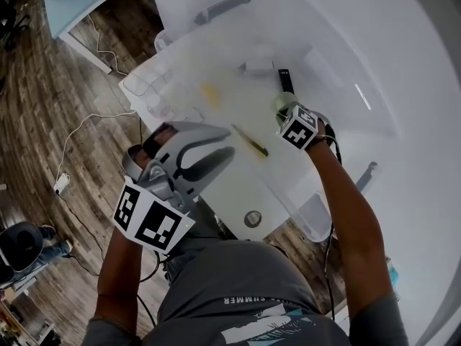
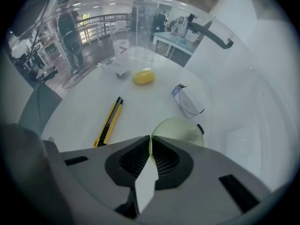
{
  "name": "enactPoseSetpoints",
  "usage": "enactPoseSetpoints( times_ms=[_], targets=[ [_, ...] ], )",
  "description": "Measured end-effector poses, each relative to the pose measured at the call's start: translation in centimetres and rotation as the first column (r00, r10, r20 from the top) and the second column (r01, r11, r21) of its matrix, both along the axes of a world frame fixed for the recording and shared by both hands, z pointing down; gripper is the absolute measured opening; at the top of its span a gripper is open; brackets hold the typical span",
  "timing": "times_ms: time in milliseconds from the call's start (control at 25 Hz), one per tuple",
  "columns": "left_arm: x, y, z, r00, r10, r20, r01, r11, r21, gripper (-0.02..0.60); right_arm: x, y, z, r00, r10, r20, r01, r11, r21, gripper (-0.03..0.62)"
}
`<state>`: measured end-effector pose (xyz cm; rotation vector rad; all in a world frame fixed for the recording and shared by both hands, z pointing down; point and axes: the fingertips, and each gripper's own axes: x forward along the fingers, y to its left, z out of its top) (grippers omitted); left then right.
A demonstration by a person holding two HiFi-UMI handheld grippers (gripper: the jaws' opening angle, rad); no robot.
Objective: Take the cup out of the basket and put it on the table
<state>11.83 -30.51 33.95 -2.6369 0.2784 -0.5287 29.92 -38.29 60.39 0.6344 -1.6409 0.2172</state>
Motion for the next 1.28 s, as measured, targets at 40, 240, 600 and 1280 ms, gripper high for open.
enactPoseSetpoints(
  times_ms=[40, 240, 600, 1280],
  targets=[
    [-0.1, 0.1, -0.1, 1.0, -0.006, 0.0, 0.006, 1.0, 0.002, 0.11, -0.1, -0.1, -0.7, 1.0, 0.0, 0.003, -0.001, 1.0, 0.018, 0.029],
    [-0.1, 0.7, -0.2, 1.0, -0.028, 0.007, 0.028, 1.0, 0.014, 0.11, -2.0, -0.3, -5.5, 0.998, -0.028, 0.047, 0.022, 0.991, 0.134, 0.028],
    [-0.8, 2.3, -0.1, 0.998, -0.059, 0.028, 0.057, 0.997, 0.042, 0.11, -7.5, 2.4, -18.0, 0.981, -0.121, 0.15, 0.051, 0.914, 0.403, 0.029],
    [-3.9, 5.4, 0.7, 0.988, -0.143, 0.057, 0.139, 0.987, 0.077, 0.092, -16.6, 11.0, -28.6, 0.924, -0.333, 0.189, 0.16, 0.785, 0.598, 0.029]
  ],
)
